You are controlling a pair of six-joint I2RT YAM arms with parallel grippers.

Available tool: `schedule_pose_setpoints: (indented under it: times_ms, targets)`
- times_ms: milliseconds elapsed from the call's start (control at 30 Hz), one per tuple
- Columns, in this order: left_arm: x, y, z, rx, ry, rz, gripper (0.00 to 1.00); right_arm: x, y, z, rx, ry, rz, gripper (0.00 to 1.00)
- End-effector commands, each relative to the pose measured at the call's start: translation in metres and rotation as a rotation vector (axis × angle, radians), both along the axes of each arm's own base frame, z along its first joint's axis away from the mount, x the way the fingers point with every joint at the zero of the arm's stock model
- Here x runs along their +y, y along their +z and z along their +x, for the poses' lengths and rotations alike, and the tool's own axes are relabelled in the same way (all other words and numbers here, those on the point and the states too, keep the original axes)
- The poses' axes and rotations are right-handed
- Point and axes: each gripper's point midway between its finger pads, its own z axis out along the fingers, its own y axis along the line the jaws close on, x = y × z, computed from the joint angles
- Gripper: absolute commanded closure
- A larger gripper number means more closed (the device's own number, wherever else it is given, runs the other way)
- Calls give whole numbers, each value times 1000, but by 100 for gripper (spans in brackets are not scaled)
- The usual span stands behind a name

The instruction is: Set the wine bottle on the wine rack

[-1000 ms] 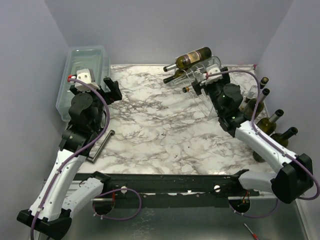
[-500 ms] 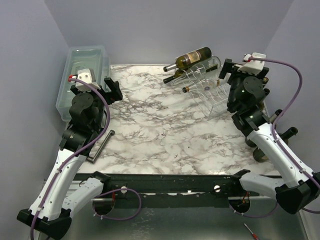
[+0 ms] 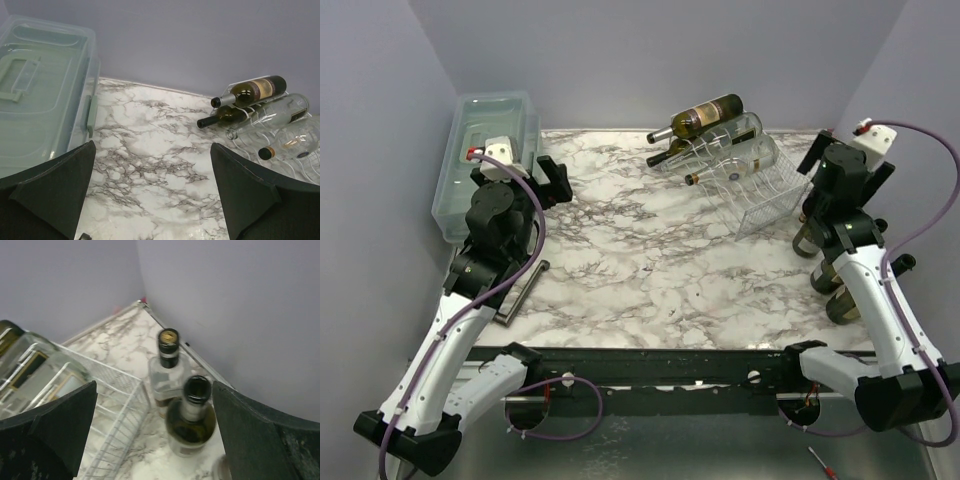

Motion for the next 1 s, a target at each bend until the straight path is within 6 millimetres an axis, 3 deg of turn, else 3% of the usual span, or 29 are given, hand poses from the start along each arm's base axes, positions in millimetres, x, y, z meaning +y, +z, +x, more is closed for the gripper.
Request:
schedule_pose_setpoints:
  times_ms: [0,267,533,967]
  targets:
    - [-13,-5,3,9,-43,-4,1,-26,-15,-24,-18,-62,99,0]
    - [-14,-4,1,4,-49,2,1,-40,-35,-18,13,-92,121,0]
    - [-12,-1,-1,-3,-42,1,1,-43,-56,-2,91,-85,142,7]
    - [-13,-3,0,1,-38,9,1,-56,-81,-1,144,-169,98,17]
